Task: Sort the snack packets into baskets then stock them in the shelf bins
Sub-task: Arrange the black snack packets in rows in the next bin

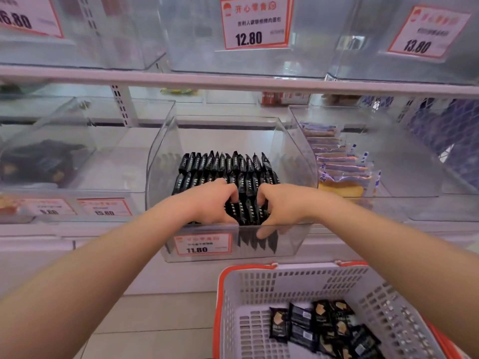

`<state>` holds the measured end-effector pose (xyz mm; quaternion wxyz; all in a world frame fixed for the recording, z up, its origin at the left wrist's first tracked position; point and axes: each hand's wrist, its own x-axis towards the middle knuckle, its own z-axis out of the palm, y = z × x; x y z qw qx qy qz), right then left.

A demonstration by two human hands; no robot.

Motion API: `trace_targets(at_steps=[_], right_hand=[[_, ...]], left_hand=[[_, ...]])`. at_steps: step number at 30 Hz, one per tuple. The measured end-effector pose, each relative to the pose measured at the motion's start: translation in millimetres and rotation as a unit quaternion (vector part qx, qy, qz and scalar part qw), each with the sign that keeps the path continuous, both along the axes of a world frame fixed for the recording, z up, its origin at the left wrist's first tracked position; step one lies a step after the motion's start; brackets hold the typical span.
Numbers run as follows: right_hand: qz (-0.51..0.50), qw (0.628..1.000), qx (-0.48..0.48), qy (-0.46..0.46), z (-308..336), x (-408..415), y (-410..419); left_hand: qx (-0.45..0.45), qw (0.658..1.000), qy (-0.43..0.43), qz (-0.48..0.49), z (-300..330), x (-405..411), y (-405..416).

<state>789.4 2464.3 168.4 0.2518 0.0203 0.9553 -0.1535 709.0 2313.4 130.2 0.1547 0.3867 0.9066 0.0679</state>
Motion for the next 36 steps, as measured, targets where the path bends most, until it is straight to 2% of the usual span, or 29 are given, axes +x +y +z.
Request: trace_targets(at_steps=[2,4,8,12,15,17,22,26,29,31,34,36], right_hand=[[0.039,0.998,0.026,-0.031,-1.3,-5.5,-1.4],[0.058,0.997,0.043,-0.023,-5.7,-9.9,-4.3],[0.066,0.994,0.068,0.053,-15.5,-13.6,-5.4],[0.056,0.991,0.053,0.111,-20.1,-11.4,-3.6],[0.057,0.996,0.045,0.044,-10.6,-9.5,0.9],[0.080,0.993,0.077,0.028,-7.8,-10.9,1.1],[0.084,0.982,0.121,0.118,-13.9,-12.1,-3.6],[0.080,0.981,0.131,0.115,-16.8,-11.1,-3.5],[0.064,0.992,0.084,0.066,-3.2,-8.4,0.1],[0.068,0.994,0.048,0.075,10.1,0.6,1.5],[0.055,0.981,-0.030,0.184,24.0,32.9,10.1],[0.022,0.957,-0.106,0.268,26.6,63.5,24.1]], left_hand=[[0.014,1.000,-0.011,-0.013,0.3,-0.5,1.2],[0.025,0.999,-0.034,-0.018,1.9,-1.2,1.5],[0.016,0.996,-0.084,0.005,5.2,-1.7,5.7],[0.010,0.999,-0.033,0.012,2.8,0.4,18.1],[0.025,0.999,-0.023,0.016,1.9,0.2,18.2],[0.024,1.000,-0.011,0.014,2.4,0.0,17.0],[0.037,0.999,-0.004,0.006,4.2,2.5,15.8],[0.063,0.997,-0.038,0.000,7.9,8.4,13.1],[0.078,0.996,-0.039,0.003,20.8,14.7,11.0],[0.087,0.996,0.005,-0.007,33.5,23.8,10.8],[0.128,0.984,0.109,-0.053,51.5,51.1,12.1],[0.166,0.968,0.168,-0.084,58.1,74.5,13.5]])
